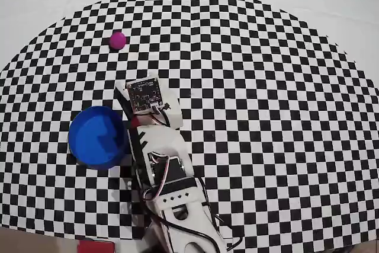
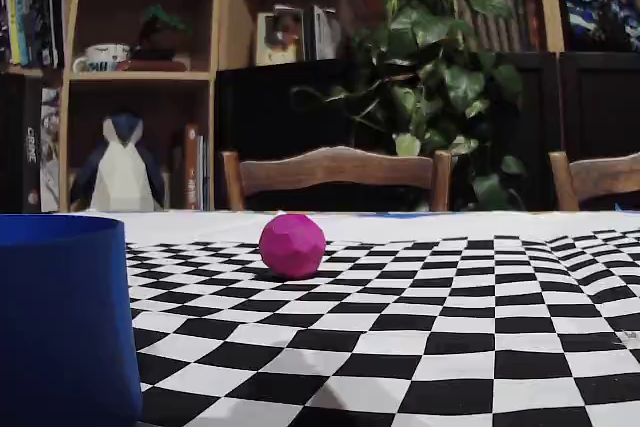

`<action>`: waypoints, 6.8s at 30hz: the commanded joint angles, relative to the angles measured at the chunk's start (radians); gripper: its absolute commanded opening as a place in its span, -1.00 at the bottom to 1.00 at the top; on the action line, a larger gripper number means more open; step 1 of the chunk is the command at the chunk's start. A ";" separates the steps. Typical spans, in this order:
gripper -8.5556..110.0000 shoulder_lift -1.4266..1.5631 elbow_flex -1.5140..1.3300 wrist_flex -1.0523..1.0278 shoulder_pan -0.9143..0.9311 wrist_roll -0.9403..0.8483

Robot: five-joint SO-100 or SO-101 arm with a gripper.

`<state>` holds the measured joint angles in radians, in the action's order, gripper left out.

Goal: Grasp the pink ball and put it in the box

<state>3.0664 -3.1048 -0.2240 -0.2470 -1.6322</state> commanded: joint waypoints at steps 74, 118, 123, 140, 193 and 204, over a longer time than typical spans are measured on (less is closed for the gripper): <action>-0.45 -0.976 0.476 0.347 -0.035 0.081; -0.45 -1.526 0.930 0.362 -0.046 0.083; -0.45 -1.578 0.985 0.360 -0.048 0.083; -0.45 -1.727 1.124 0.360 -0.052 0.083; -0.45 -1.945 1.353 0.359 -0.011 0.083; -0.44 -1.950 1.355 0.357 -0.021 0.077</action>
<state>1.1106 -1.7886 0.1258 -0.2608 -1.5555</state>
